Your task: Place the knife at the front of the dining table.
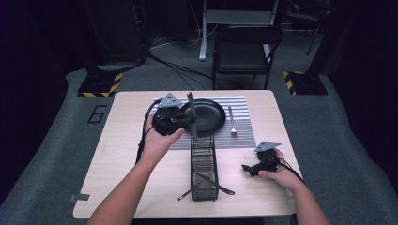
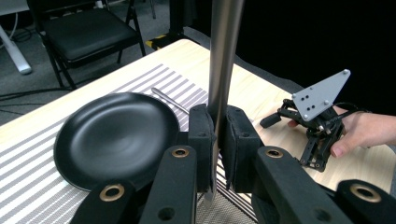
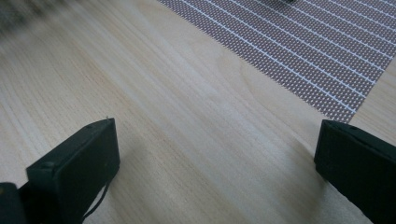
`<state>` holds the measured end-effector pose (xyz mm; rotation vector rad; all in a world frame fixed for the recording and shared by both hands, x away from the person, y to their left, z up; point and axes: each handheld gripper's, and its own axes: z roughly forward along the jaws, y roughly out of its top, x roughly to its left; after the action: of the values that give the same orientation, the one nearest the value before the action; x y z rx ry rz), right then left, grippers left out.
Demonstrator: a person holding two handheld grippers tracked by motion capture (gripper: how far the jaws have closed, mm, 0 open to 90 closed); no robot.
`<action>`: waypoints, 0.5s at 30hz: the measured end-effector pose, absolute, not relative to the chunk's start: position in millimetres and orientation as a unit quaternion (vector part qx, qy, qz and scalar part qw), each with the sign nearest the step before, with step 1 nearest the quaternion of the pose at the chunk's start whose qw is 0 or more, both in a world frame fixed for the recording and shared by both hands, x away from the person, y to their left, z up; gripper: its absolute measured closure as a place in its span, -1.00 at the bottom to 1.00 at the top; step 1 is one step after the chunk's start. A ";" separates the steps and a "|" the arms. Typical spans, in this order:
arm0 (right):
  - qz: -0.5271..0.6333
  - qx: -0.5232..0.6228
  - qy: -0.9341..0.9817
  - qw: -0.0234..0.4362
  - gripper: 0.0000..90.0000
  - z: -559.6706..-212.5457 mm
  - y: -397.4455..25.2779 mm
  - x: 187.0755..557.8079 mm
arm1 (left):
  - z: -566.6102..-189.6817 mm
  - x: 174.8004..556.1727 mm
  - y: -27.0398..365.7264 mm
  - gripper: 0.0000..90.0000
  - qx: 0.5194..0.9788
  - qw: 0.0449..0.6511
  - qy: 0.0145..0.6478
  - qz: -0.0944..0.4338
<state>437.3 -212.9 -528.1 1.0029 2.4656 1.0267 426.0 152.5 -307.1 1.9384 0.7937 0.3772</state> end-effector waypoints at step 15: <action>0.356 0.348 0.855 0.144 -1.00 -528.1 -212.9 437.2 | -283.7 429.3 175.9 0.84 0.783 0.493 0.338 0.172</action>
<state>437.2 -212.9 -528.1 1.0031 2.4653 1.0267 429.3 175.9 -283.7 1.8986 0.8197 0.4176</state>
